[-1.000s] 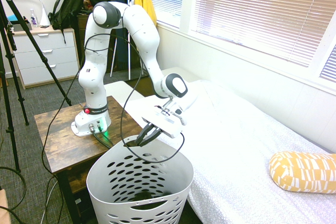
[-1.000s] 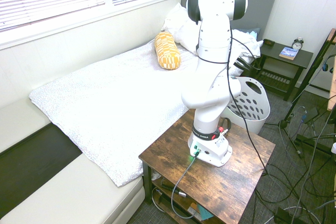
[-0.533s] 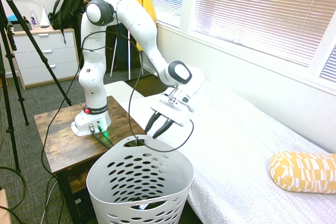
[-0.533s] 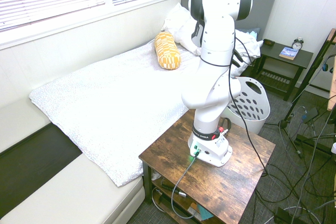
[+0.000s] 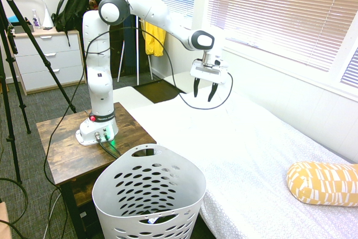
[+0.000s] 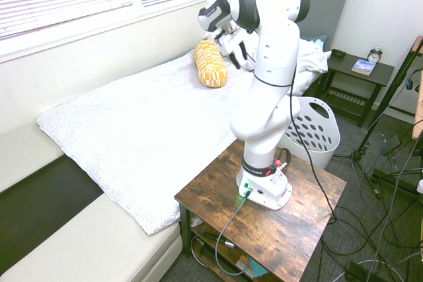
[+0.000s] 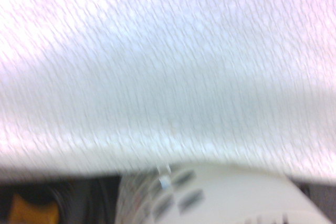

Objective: Put my clothes in the laundry bag

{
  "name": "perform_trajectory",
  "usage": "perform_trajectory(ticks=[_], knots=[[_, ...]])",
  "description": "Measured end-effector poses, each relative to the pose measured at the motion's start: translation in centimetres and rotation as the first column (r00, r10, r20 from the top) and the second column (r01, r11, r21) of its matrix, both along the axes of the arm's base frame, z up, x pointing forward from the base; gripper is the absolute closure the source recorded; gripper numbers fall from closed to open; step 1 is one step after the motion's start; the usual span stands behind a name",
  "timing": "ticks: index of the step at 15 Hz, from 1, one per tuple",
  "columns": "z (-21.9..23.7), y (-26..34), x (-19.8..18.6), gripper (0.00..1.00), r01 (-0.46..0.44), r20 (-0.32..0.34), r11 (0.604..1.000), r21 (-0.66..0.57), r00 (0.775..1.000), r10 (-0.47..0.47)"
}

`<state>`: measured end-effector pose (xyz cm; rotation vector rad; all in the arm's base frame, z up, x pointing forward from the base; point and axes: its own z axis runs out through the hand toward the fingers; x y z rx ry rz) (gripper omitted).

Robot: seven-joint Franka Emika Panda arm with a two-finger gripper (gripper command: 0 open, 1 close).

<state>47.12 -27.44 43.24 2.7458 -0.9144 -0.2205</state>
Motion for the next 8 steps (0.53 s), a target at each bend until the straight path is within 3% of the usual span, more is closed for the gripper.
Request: perform_trajectory(ticks=[2,4,6,8], knots=[[-2.1,7.0,6.3,0.0,-0.012,0.158,0.998,0.058,0.988,0.003],[-6.2,15.1,11.8,0.0,-0.047,0.281,0.99,0.131,0.96,0.009],[-10.1,22.0,15.5,0.0,-0.091,0.328,0.983,0.16,0.944,0.035],[-12.4,25.5,18.0,0.0,-0.094,0.325,0.987,0.133,0.945,0.046]])
